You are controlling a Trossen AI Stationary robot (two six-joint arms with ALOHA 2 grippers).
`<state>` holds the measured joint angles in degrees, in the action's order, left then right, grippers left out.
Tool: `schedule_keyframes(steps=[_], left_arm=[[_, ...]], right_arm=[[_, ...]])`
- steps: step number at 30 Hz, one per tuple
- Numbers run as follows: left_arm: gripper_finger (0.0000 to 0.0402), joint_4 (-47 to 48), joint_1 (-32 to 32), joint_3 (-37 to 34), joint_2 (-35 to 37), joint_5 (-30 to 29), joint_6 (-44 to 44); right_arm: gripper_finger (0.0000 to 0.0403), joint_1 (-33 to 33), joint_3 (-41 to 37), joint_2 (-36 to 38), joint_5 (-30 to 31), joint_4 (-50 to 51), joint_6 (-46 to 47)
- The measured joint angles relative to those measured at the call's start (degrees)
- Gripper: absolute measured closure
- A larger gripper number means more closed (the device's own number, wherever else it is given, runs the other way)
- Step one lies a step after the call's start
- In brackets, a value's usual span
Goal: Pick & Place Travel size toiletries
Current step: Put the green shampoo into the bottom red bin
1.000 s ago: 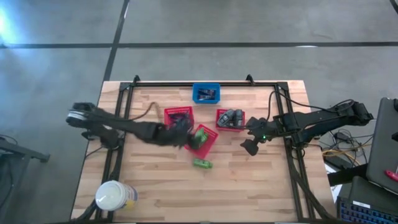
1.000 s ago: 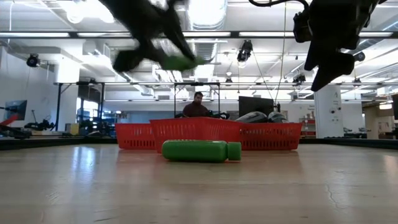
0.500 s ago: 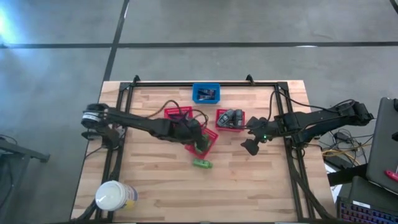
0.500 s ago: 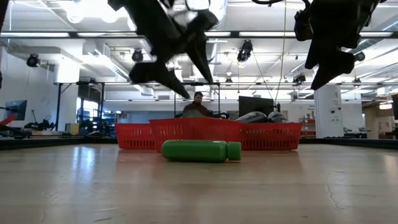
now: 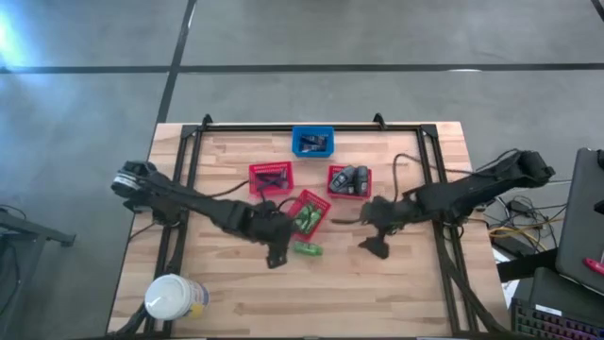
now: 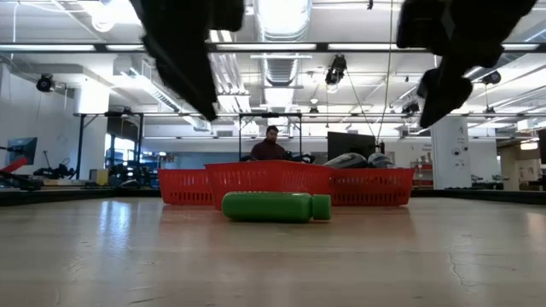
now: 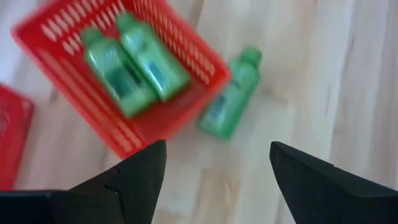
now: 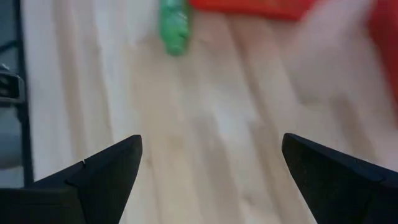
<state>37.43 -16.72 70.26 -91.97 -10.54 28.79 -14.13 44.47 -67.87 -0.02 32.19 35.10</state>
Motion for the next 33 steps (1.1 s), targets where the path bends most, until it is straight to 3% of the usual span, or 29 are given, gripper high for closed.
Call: schedule_keyframes(steps=[5, 8, 21, 33], left_arm=[[0.0113, 2.1, -4.3, -1.6, 0.9, -1.1, 2.9], [0.0113, 1.7, -7.0, -3.0, 2.5, -2.1, 3.3], [0.0113, 2.1, -16.9, -16.7, 17.7, -12.6, 20.4], [0.0113, 2.0, -18.0, -20.5, 23.0, -14.6, 21.1]], right_arm=[[0.0019, -2.2, 0.1, -11.4, 0.5, -18.0, 3.5], [0.0019, -2.5, 1.4, -18.1, 1.7, -22.7, 4.4], [0.0019, -5.1, 16.3, -40.4, 7.8, -23.9, -7.0], [0.0019, -3.6, 24.6, -47.9, 11.7, -21.5, -5.4]])
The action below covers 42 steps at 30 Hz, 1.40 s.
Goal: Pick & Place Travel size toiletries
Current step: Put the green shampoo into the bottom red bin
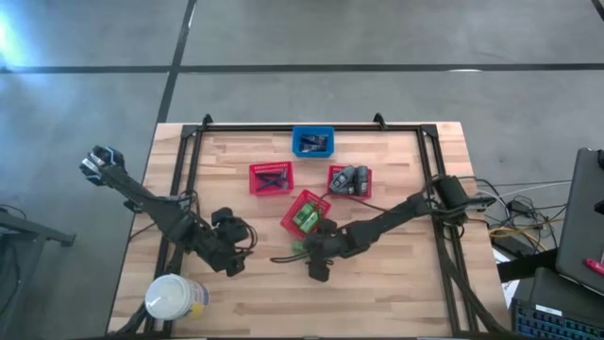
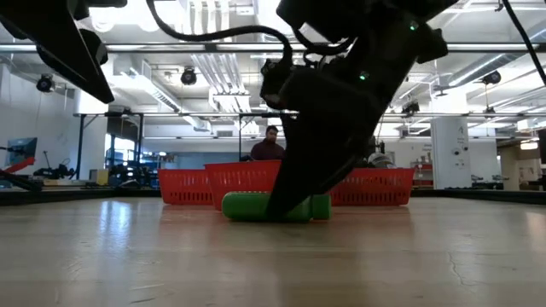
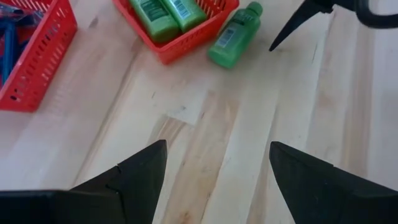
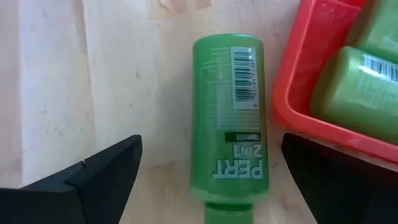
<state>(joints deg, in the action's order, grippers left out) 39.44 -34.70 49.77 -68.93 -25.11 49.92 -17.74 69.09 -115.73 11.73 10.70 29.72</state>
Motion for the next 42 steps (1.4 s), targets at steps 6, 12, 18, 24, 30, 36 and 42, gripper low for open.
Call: schedule_keyframes(steps=[6, 12, 18, 24, 30, 36, 42], left_arm=[[0.0113, -0.1, 0.0, -0.5, 0.0, -0.1, -0.3], [0.0113, 0.1, 0.0, -0.5, -0.1, -0.7, -1.1], [0.0113, 0.1, 0.0, -0.5, -0.1, -2.4, -1.3], [0.0113, -0.3, 0.1, -0.5, -0.1, -4.7, -1.2], [0.0113, -0.6, 0.1, -0.6, -0.1, -7.3, 0.0], [0.0113, -3.0, 0.1, -0.6, -0.1, -11.4, 0.5], [0.0113, -4.8, 0.1, -0.6, -0.1, -12.0, 4.4]], right_arm=[[0.0048, 0.7, 0.9, -0.6, -0.4, 1.3, 0.5], [0.0148, 0.8, 0.9, 0.3, -1.0, 6.1, -0.3], [0.0258, 0.8, 0.7, 2.6, -2.1, 12.2, -2.5], [0.0267, 1.0, 0.7, 10.1, -2.1, 17.2, -7.0], [0.0267, 3.6, 3.5, 20.4, 0.9, 25.3, -18.0], [0.0265, 10.9, 7.3, 17.9, 2.5, 26.5, -42.1], [0.0244, 14.7, 9.7, 10.5, 3.6, 27.1, -59.6]])
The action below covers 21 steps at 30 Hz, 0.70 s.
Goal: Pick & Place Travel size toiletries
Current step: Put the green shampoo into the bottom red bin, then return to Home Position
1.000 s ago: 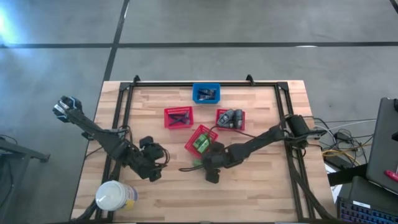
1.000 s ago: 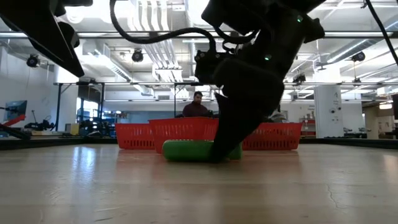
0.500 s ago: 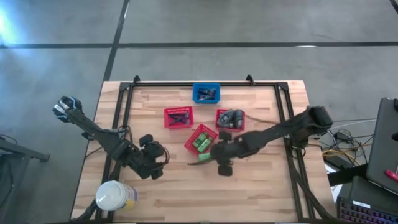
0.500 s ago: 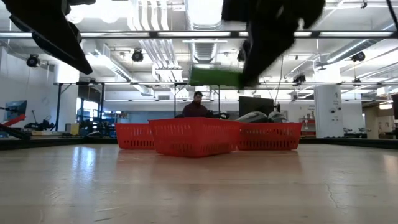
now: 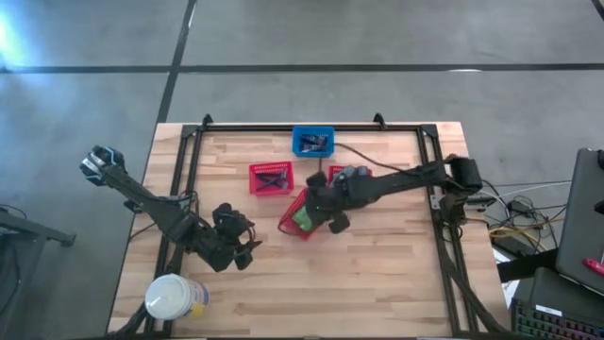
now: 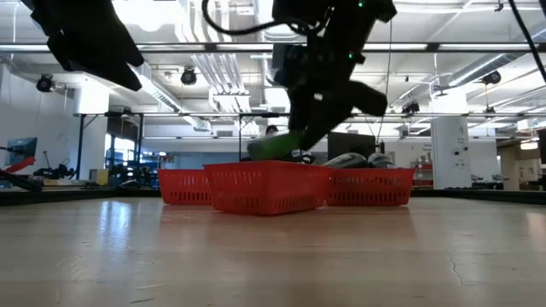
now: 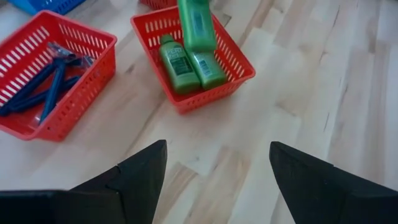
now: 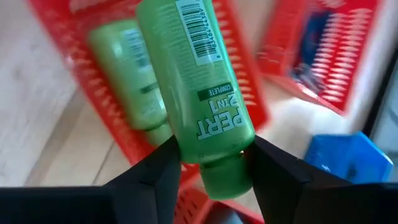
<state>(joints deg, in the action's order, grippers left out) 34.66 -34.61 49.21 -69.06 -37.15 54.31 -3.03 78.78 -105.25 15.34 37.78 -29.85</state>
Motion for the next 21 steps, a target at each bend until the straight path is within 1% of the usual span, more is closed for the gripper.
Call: schedule_keyframes(steps=[5, 9, 13, 15, 16, 18, 19, 21], left_arm=[[0.0113, -0.2, 0.0, 0.0, 0.0, -0.3, 3.0], [0.0113, -0.4, 0.0, 0.0, 0.0, -1.2, 3.3], [0.0113, -0.7, 0.0, 0.0, 0.0, -1.6, 3.0], [0.0113, -0.9, 0.0, 0.0, 0.0, -1.2, 2.8], [0.0113, -1.0, 0.0, 0.0, 0.0, -0.9, 2.7], [0.0113, -1.5, 0.2, -0.1, 0.0, -0.7, 2.5], [0.0113, -2.5, 0.7, -0.2, -0.1, -0.6, 2.1], [0.0113, -7.1, 2.8, -1.1, -0.3, -0.4, -2.3]], right_arm=[[0.0204, -0.2, -0.3, -3.0, -2.2, -0.4, -3.1], [0.0168, 0.0, -0.3, -2.7, 1.0, -0.5, -1.9], [0.0129, -0.1, -0.2, 0.9, 6.3, 0.7, 0.1], [0.0113, -0.1, -0.2, 3.6, 6.0, 3.5, 4.2], [0.0105, -0.1, -0.3, 5.2, 3.9, 5.4, 7.1], [0.0091, -0.3, -1.0, 8.6, -3.6, 7.9, 13.7], [0.0085, -0.4, -1.7, 10.5, -7.7, 8.0, 17.6], [0.0074, -1.1, -4.1, 13.7, -15.0, 5.9, 25.9]])
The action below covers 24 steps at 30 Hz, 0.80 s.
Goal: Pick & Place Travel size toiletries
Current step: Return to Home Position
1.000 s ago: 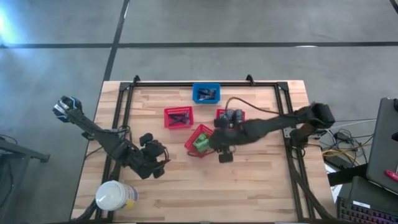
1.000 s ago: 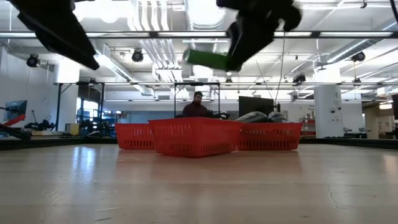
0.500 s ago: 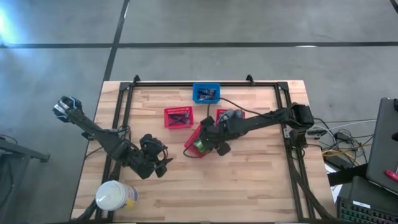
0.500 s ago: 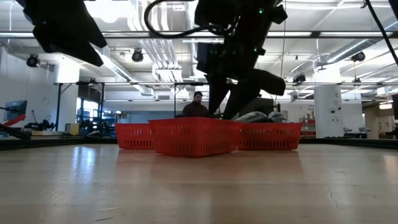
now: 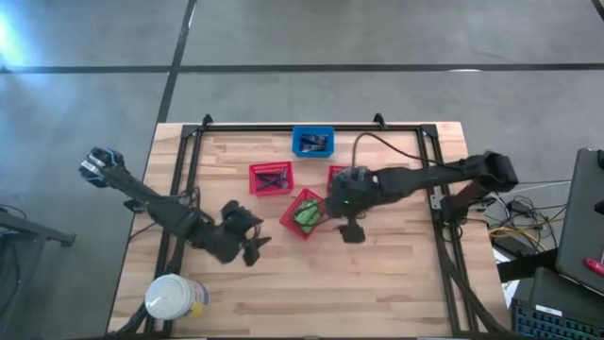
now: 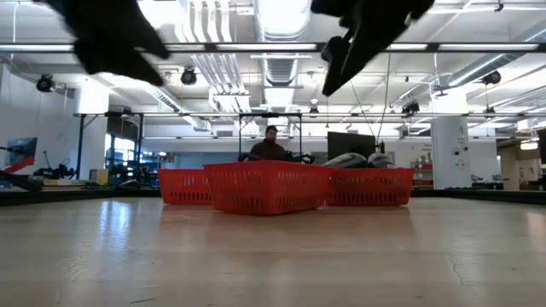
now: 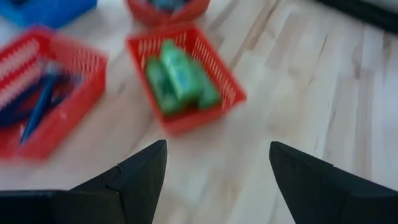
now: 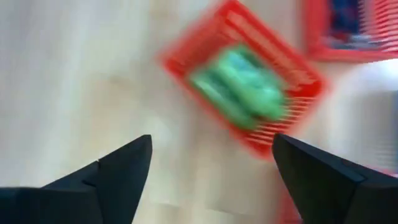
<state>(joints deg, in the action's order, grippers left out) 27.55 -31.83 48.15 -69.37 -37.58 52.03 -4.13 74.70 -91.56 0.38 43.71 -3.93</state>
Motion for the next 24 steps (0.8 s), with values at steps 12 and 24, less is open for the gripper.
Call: schedule_keyframes(steps=[12, 24], left_arm=[[0.0113, -37.1, 39.7, -1.8, 2.8, 21.6, -28.0], [0.0113, -34.8, 73.4, 1.4, 15.2, 36.2, -29.4]], right_arm=[[0.0073, 11.6, -4.2, 11.8, -6.9, -17.6, 10.7], [0.0126, 39.8, -8.1, 34.0, -6.0, -15.4, -8.6]])
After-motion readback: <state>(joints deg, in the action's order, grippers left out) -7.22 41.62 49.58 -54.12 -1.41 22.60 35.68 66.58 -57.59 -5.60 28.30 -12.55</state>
